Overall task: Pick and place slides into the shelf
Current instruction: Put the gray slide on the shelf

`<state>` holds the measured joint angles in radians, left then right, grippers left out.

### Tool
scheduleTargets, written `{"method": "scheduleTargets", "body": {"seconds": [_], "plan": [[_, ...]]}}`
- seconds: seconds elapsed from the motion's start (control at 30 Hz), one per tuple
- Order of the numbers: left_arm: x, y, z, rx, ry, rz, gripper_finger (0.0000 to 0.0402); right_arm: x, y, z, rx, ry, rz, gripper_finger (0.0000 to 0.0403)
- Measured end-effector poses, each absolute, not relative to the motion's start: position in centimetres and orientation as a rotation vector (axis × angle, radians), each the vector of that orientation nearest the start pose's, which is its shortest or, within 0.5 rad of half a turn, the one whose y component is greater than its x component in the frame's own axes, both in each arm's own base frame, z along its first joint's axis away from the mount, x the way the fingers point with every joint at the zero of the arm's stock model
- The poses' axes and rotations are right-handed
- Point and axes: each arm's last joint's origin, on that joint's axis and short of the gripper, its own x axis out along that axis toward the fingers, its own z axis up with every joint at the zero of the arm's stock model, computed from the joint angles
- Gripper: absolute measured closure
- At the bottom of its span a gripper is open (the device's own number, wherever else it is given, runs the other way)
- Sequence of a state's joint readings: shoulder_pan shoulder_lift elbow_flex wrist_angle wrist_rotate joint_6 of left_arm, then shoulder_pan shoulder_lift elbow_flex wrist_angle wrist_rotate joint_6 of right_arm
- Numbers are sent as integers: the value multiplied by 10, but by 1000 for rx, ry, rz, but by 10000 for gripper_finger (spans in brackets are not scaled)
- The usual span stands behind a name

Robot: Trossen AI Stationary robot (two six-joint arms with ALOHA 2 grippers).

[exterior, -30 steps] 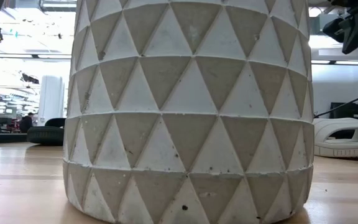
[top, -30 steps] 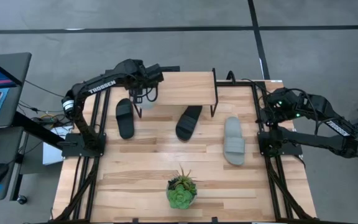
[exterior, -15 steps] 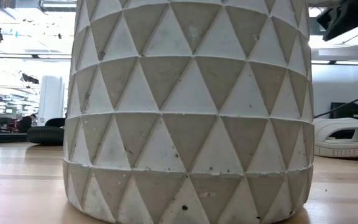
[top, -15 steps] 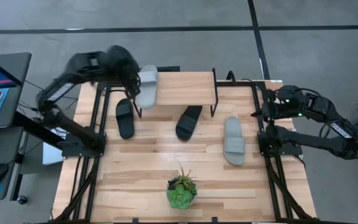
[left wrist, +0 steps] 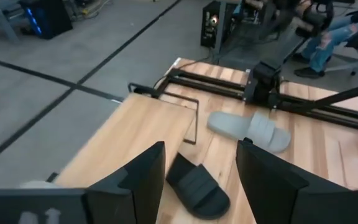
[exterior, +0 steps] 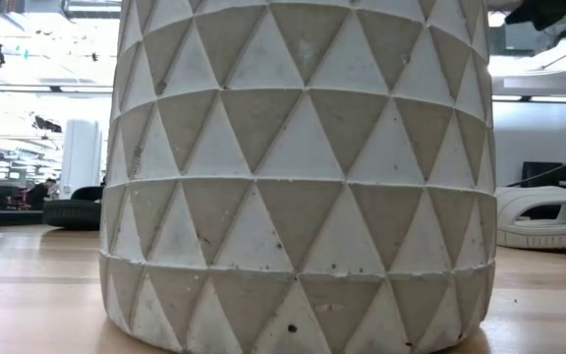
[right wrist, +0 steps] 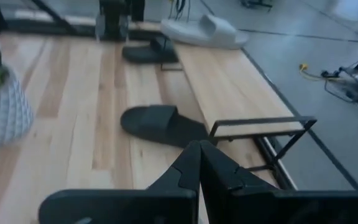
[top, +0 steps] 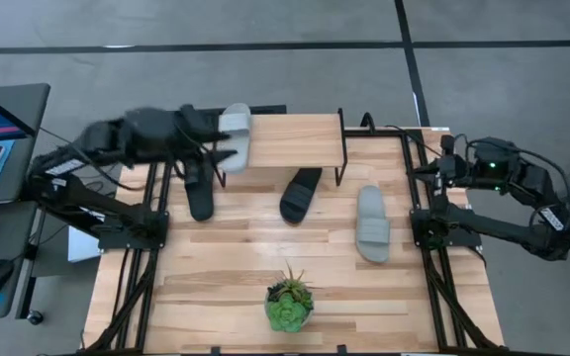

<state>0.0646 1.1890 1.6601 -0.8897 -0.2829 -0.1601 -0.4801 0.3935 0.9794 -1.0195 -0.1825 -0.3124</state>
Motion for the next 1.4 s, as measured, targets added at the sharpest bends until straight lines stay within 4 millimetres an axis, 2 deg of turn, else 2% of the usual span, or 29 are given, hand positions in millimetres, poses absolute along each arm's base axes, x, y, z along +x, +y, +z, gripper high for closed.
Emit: {"method": "scheduleTargets", "body": {"seconds": [0.13, 0.23, 0.4, 0.5, 0.73, 0.97, 1.23, 1.4], "plan": [[213, 10, 433, -157, 387, 357, 217, 31, -10, 351, -69, 423, -251, 402], [216, 3, 405, -203, 348, 328, 217, 31, -10, 350, 42, 411, -274, 402], [205, -11, 369, -282, 248, 251, 217, 31, -10, 350, 219, 387, -311, 402], [193, -19, 357, -323, 160, 205, 217, 31, -11, 350, 279, 380, -338, 402], [166, -35, 339, -397, -62, 164, 216, 26, -9, 340, 333, 493, -388, 402], [159, -49, 325, -380, -195, 178, 217, 18, -8, 321, 390, 677, -493, 402], [154, -59, 324, -359, -241, 170, 217, 30, -14, 276, 514, 844, -538, 402], [152, -61, 326, -344, -259, 164, 217, 45, -22, 255, 543, 834, -546, 402]]}}
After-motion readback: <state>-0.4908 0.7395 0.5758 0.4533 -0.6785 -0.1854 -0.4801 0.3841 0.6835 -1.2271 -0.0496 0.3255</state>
